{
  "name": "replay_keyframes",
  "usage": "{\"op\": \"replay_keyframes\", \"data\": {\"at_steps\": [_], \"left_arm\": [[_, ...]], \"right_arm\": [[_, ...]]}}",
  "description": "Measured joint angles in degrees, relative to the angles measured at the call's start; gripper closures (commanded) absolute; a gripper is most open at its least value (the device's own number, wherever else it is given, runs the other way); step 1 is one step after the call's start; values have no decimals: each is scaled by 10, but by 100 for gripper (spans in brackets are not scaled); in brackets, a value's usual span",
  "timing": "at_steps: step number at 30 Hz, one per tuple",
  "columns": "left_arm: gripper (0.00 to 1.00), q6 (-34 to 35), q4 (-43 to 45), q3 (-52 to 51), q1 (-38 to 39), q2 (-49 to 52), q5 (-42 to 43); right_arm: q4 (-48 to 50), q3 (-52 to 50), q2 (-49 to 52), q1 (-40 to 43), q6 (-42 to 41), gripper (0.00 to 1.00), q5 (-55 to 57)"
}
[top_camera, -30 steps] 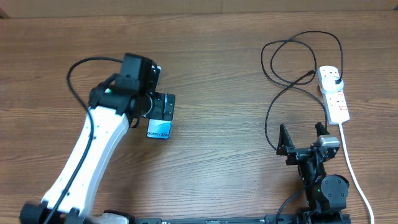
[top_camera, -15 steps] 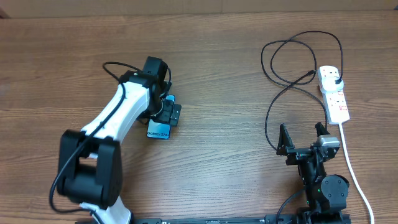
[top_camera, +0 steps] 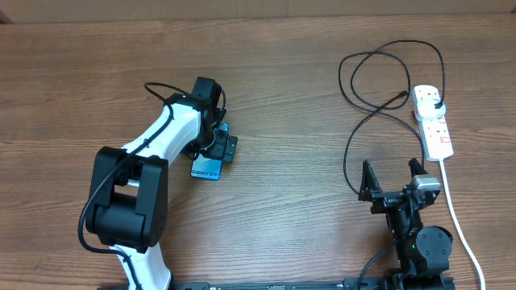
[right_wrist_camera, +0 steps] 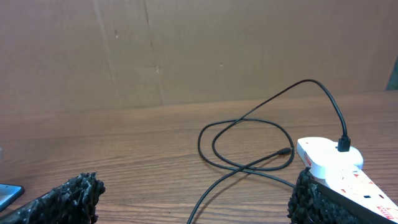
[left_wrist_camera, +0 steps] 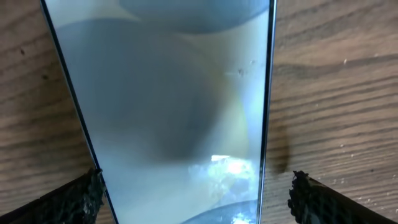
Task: Plug charger to phone and switch on socket
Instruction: 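Move the left gripper over the blue-screen phone, then lower the left gripper and close it on the phone's sides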
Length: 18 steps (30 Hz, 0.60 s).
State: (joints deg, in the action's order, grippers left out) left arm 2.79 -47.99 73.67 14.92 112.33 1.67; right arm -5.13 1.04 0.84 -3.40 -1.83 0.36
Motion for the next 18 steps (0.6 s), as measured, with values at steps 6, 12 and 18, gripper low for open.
{"op": "replay_keyframes", "data": {"at_steps": [6,12,18], "left_arm": [[1,0,22,0,-7,0,0],[0,0,37,0,-26,0,2],[0,0,41,0,-29,0,3]], "right_arm": [[0,0,0,0,0,0,0],[0,0,0,0,0,0,0],[0,0,0,0,0,0,0]]}}
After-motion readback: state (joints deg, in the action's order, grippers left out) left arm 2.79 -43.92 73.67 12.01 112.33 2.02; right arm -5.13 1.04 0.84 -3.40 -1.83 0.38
